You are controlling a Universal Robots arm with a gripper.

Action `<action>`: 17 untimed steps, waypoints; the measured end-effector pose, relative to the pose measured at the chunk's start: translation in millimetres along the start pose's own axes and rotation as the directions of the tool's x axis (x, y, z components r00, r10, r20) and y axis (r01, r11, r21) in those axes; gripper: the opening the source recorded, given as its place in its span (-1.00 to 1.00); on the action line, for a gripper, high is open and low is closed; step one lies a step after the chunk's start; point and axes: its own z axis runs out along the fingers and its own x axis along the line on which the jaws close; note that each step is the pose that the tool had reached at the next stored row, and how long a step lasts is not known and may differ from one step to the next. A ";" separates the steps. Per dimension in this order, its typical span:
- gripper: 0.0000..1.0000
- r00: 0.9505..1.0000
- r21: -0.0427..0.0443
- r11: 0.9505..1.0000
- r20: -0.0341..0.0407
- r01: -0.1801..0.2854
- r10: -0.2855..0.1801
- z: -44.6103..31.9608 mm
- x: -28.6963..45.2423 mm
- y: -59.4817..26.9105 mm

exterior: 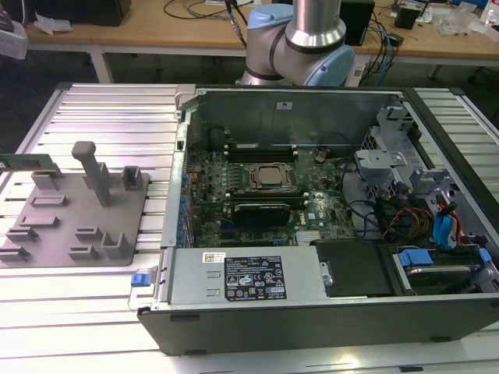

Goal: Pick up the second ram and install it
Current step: 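Pick up the second ram and move it above second insertion slot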

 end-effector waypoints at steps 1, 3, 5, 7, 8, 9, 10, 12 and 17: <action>-0.81 1.000 0.000 1.000 0.000 0.000 0.000 -4.1 -0.2 0.3; -0.81 1.000 0.000 1.000 0.000 0.000 0.000 -10.3 -0.3 0.7; -0.81 1.000 0.000 1.000 0.000 0.000 0.000 -15.8 -0.6 1.1; -0.81 1.000 0.000 1.000 0.000 0.000 0.000 -21.8 -1.2 1.4; -0.81 1.000 0.000 1.000 0.000 0.000 0.000 -23.8 -1.2 1.6; -0.81 1.000 0.000 1.000 0.000 0.000 0.000 -27.3 -1.4 1.8; -0.81 1.000 0.000 1.000 0.000 0.000 0.000 -32.3 -1.5 2.1; -0.81 1.000 0.000 1.000 0.000 0.000 0.000 -38.1 -1.6 2.5; -0.81 1.000 0.000 1.000 0.000 0.000 0.000 -64.2 -1.6 4.3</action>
